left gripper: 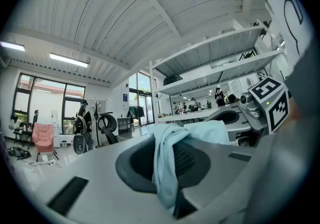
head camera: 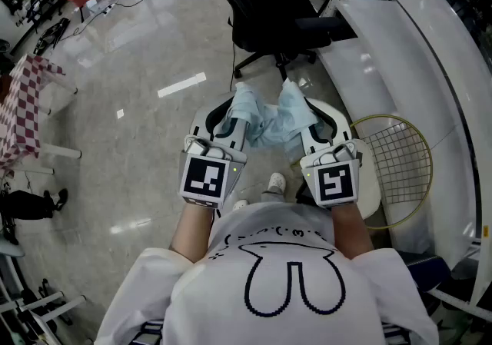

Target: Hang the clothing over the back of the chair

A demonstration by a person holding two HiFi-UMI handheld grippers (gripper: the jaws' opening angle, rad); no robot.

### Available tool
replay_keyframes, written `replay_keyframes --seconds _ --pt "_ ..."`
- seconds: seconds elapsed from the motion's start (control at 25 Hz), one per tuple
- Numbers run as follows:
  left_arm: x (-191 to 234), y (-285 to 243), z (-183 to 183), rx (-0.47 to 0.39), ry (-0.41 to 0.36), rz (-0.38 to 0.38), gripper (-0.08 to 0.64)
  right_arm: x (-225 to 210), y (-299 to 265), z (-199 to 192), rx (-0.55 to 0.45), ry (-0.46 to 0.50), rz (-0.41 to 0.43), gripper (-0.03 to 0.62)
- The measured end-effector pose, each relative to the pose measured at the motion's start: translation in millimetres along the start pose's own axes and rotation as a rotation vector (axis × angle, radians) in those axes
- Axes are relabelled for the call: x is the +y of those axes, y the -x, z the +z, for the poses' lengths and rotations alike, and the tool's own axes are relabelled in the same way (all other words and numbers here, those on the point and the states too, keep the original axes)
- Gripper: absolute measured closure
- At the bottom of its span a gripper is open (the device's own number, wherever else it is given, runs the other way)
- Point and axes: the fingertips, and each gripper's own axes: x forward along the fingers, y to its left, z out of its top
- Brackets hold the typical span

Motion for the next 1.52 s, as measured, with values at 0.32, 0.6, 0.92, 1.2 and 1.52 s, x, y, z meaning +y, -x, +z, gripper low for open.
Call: replay_keyframes --seconds 0.32,0.6,0.92,1.2,1.52 --pt "-9 -44 4 -0.015 -0.015 0.036 0.511 -44 -11 -23 -0.008 -0.002 0.017 0.546" --pt "-9 -80 8 -0.007 -0.030 0.115 0.511 -82 -29 -33 -0.056 0.000 0.088 0.548" --pt "2 -104 18 0.001 -0.056 0.179 0.511 -114 -47 -36 -0.106 0.013 0.131 0.548" --pt "29 -121 28 -0.019 -0.058 0.195 0.511 -139 -70 -28 -0.143 0.013 0.097 0.548" --pt "84 -147 28 -0.034 -0.068 0.202 0.511 -147 -128 -21 -0.144 0.030 0.086 0.548"
